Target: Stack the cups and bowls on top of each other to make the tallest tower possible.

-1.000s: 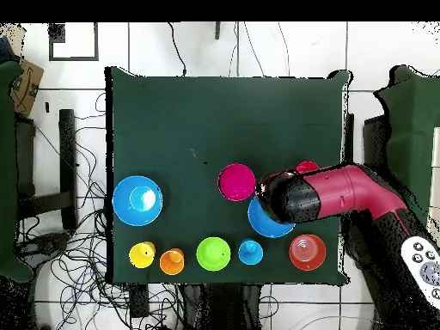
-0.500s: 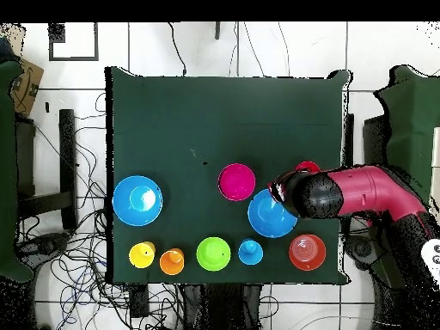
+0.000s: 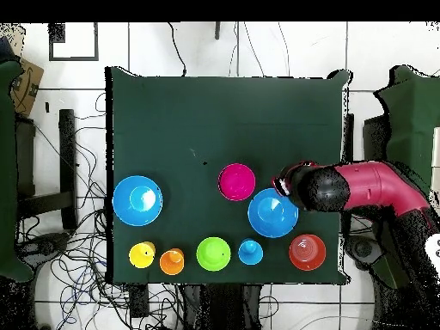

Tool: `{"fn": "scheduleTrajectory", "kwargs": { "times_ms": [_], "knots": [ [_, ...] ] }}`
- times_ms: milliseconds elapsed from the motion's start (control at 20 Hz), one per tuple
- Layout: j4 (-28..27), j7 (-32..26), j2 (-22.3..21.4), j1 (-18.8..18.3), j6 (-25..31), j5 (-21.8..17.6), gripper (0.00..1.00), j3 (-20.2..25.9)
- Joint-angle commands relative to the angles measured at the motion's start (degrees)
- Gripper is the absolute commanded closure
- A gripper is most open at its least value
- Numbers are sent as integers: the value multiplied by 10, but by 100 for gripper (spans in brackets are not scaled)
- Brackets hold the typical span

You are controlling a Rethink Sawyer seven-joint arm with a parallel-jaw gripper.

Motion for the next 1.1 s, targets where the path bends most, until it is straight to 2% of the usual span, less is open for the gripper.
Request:
{"fn": "scheduleTrajectory", "kwargs": {
  "times_ms": [50,350,1100],
  "knots": [
    [-52,-196,40,20,62,-24,0,11],
    [-80,-228,53,19,69,-31,0,8],
    [-89,-230,51,29,66,-30,0,3]
  ]
}}
